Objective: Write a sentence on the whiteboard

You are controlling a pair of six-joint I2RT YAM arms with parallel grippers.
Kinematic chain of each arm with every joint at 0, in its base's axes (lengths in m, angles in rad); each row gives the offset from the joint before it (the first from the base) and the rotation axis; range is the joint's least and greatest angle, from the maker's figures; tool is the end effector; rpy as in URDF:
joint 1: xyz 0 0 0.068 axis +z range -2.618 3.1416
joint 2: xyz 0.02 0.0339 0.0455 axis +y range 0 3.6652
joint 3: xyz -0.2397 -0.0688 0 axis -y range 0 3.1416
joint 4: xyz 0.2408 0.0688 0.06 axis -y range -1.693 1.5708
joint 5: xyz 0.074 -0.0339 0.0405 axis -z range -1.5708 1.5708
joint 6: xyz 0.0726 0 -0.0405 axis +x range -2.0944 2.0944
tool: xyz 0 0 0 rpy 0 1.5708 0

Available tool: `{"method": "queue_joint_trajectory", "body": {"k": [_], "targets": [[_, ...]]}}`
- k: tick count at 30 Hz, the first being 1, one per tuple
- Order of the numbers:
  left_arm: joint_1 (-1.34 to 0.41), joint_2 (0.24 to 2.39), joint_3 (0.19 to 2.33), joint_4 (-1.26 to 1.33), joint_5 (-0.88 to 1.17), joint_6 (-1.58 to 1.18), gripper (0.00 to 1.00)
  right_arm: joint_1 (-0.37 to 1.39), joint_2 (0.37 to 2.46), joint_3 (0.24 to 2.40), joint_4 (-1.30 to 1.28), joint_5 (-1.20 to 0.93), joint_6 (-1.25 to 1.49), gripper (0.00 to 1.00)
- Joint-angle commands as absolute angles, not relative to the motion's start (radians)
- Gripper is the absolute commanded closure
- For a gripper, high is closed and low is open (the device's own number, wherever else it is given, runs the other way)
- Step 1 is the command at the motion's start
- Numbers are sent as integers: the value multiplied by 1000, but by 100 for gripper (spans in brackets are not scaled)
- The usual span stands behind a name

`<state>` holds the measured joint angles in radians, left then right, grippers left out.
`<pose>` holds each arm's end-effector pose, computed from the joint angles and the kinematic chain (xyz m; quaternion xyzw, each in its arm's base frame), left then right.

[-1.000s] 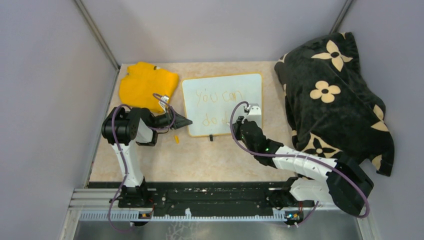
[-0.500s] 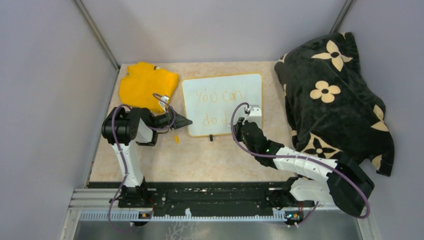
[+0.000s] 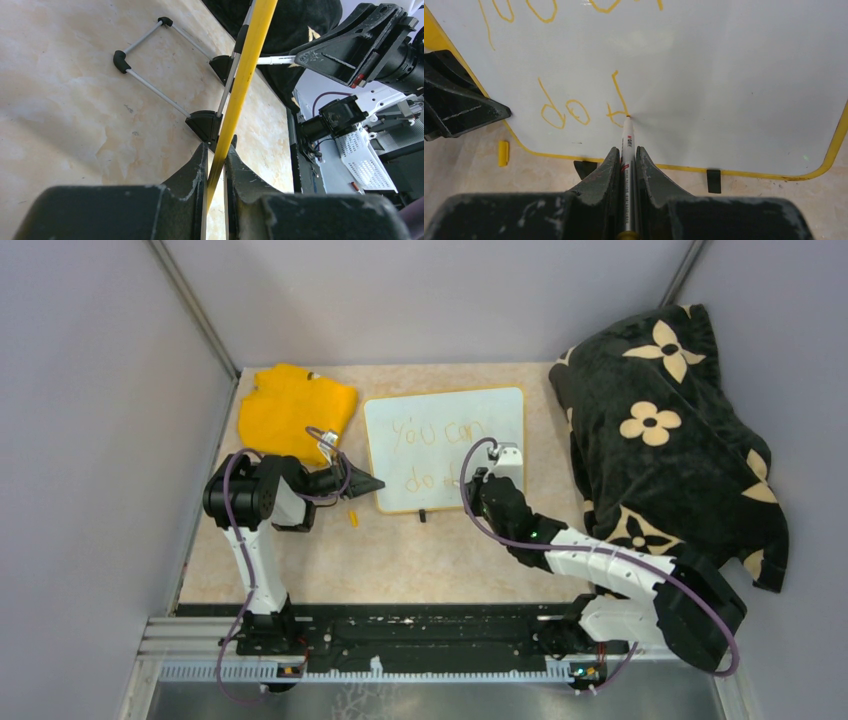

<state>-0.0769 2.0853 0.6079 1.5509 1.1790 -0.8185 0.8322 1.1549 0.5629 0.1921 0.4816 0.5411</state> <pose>0.3155 -0.0916 0.0955 0.1746 0.6749 -0.6047 0.3851 0.2160 0.1873 0.1943 0.0130 0.8200 0.1865 0.5410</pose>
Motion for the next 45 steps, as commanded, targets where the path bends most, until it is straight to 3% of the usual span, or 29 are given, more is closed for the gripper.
{"method": "queue_joint_trajectory", "body": {"k": [1, 45], "targets": [[-81, 2121, 617, 1669, 1141, -824, 100, 806, 1161, 621, 227, 525, 512, 100], [-81, 2120, 618, 1666, 1142, -824, 100, 762, 1064, 499, 185, 488, 549, 100]]}}
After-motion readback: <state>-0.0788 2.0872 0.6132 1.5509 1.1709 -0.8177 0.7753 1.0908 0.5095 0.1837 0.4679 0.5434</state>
